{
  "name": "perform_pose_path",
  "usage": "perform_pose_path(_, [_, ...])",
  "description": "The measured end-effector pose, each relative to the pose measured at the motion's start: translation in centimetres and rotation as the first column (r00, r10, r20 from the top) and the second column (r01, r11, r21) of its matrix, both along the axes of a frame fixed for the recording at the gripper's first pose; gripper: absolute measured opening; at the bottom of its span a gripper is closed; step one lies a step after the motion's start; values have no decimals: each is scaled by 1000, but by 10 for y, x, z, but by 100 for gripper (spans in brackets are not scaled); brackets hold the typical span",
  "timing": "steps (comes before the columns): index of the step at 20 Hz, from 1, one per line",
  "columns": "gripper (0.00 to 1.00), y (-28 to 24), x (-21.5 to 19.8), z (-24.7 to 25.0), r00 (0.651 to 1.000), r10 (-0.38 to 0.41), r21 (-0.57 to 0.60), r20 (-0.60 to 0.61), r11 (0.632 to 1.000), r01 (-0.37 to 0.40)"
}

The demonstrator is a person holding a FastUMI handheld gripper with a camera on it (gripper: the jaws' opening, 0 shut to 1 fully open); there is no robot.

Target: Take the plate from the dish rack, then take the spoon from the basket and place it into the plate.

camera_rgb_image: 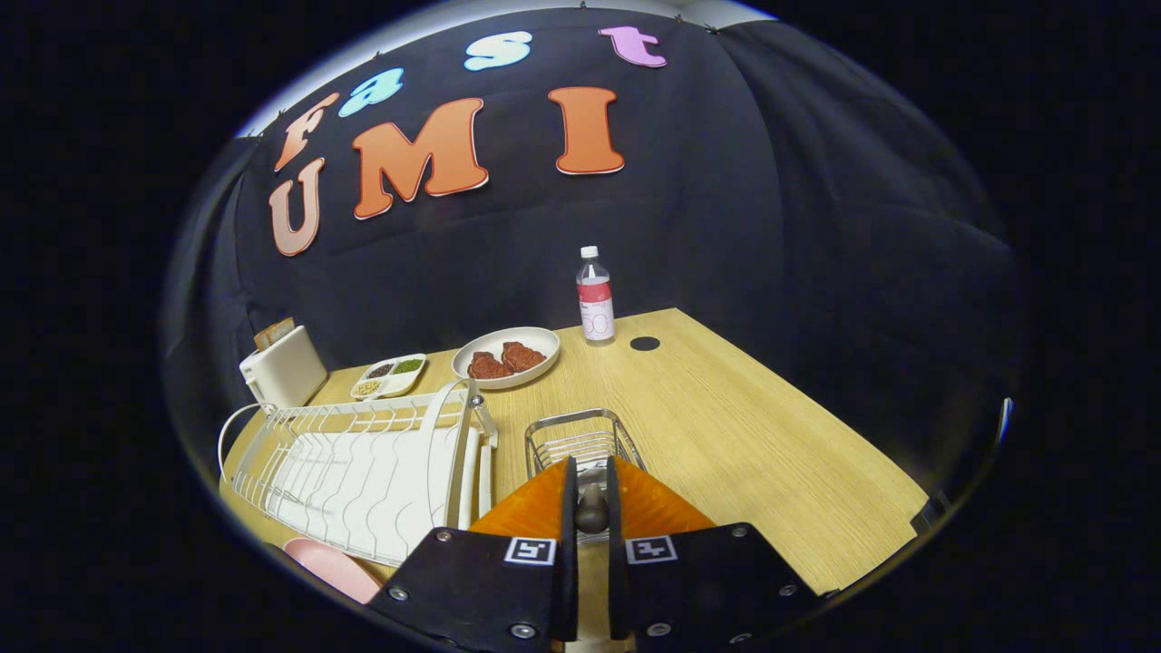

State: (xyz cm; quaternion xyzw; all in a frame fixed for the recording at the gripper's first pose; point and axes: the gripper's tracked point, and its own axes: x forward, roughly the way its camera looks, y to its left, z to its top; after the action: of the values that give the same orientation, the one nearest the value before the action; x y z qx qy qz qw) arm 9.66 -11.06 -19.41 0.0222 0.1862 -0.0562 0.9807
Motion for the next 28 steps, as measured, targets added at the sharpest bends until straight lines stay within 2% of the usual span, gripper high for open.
perform_pose_path(3, [8, 4, -2, 23, 999, 22, -76, 33, 997, -19])
perform_pose_path(8, [7, 18, -25, 77, 995, 35, -144, 96, 989, -21])
perform_pose_path(15, [7, 67, -84, 119, 986, 46, -76, 160, 997, -34])
perform_pose_path(19, [7, 108, -120, 114, 985, 78, -61, 156, 996, -69])
perform_pose_path(24, [7, 163, -151, 84, 986, 117, -18, 119, 993, -115])
perform_pose_path(28, [7, 209, -169, 57, 978, 189, -2, 86, 982, -190])
